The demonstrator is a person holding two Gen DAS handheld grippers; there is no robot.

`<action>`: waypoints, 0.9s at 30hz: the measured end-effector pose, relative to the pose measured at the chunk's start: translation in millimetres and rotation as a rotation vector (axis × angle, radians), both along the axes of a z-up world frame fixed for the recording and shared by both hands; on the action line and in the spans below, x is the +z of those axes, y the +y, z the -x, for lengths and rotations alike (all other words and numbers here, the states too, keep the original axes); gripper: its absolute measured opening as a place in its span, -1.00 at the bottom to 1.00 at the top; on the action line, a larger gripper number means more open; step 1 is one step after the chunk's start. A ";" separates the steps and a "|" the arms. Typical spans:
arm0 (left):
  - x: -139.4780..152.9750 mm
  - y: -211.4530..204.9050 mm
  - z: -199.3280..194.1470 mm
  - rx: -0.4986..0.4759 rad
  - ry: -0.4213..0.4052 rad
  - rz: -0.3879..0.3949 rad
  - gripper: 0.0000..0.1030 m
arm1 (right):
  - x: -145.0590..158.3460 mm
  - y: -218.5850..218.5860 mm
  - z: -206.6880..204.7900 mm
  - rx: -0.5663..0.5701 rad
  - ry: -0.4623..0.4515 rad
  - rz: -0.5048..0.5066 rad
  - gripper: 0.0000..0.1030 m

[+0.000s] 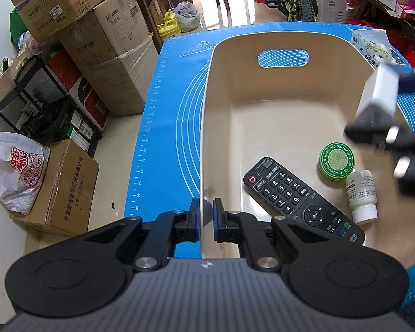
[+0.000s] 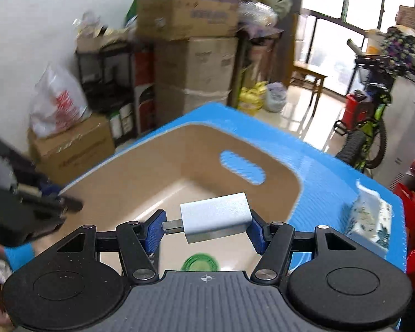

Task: Organize rigid objects
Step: 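Carry the USB charger into the bin and release it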

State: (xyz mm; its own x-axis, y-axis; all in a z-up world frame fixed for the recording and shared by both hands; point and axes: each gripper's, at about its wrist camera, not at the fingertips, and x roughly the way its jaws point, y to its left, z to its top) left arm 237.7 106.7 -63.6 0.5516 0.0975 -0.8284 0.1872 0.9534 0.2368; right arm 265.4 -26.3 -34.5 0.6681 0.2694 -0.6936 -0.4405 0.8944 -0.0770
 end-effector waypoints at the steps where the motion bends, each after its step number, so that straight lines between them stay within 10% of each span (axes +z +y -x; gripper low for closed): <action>1: 0.1 -0.1 0.1 -0.001 0.000 -0.002 -0.81 | -2.8 5.1 3.7 0.012 0.019 0.015 0.26; 11: 0.7 0.2 0.1 -0.004 0.000 0.008 -0.81 | -43.2 33.9 6.5 0.092 0.230 0.106 0.26; 27: -0.3 1.3 0.0 -0.002 -0.004 0.014 -0.81 | -43.9 31.4 6.8 0.073 0.218 0.151 0.57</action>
State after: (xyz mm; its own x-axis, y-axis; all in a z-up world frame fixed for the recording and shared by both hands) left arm 237.7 108.0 -63.9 0.5549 0.0852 -0.8275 0.1879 0.9562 0.2245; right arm 258.6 5.1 -78.5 0.4814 0.1941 -0.8548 -0.5245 0.8451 -0.1035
